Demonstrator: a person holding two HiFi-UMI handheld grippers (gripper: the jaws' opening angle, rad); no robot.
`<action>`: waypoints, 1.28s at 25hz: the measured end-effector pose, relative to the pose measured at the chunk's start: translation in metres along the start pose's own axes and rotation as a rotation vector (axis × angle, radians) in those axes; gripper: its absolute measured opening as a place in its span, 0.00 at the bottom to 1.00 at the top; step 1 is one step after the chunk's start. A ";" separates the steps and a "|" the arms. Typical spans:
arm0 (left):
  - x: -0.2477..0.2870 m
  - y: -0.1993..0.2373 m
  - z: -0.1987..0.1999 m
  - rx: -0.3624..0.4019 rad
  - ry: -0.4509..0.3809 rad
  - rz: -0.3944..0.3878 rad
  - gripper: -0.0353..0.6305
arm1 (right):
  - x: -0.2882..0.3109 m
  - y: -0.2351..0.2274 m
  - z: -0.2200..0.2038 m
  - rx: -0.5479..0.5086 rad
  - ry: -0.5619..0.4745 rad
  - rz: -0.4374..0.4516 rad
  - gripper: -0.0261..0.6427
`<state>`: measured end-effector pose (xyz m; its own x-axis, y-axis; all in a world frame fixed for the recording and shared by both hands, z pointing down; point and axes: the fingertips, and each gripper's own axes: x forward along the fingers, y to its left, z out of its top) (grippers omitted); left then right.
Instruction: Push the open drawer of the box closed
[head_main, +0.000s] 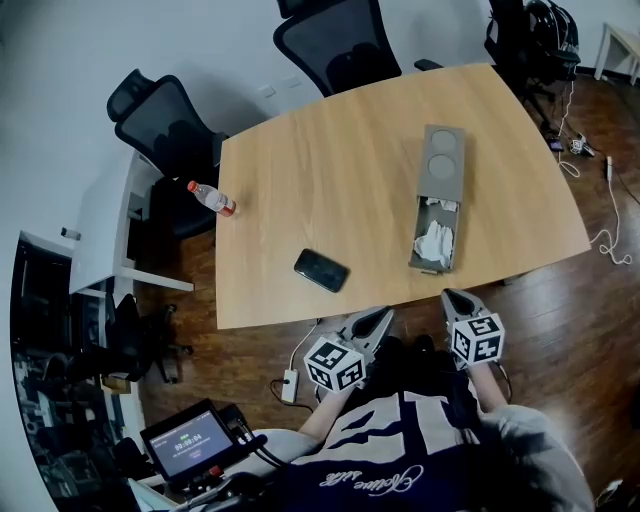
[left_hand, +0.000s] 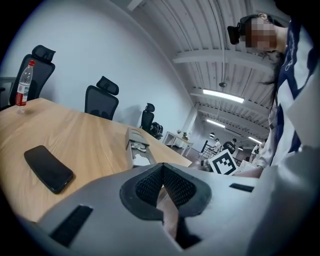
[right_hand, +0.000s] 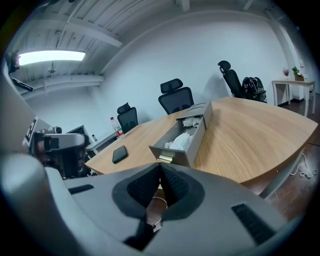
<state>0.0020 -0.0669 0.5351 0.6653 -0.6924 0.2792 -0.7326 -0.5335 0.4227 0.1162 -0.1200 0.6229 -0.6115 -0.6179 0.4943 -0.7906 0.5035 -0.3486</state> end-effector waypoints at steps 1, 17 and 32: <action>0.001 0.004 0.001 -0.002 0.000 0.005 0.06 | 0.006 -0.003 0.001 -0.007 0.005 0.000 0.03; 0.067 0.046 0.043 0.047 0.062 -0.123 0.06 | 0.056 -0.018 0.003 -0.009 0.097 -0.026 0.03; 0.102 0.081 0.048 0.006 0.086 -0.140 0.06 | 0.081 -0.054 0.041 0.032 0.067 -0.069 0.03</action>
<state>0.0041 -0.2043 0.5560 0.7707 -0.5670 0.2909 -0.6325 -0.6252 0.4573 0.1077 -0.2218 0.6494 -0.5527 -0.6082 0.5698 -0.8321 0.4408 -0.3366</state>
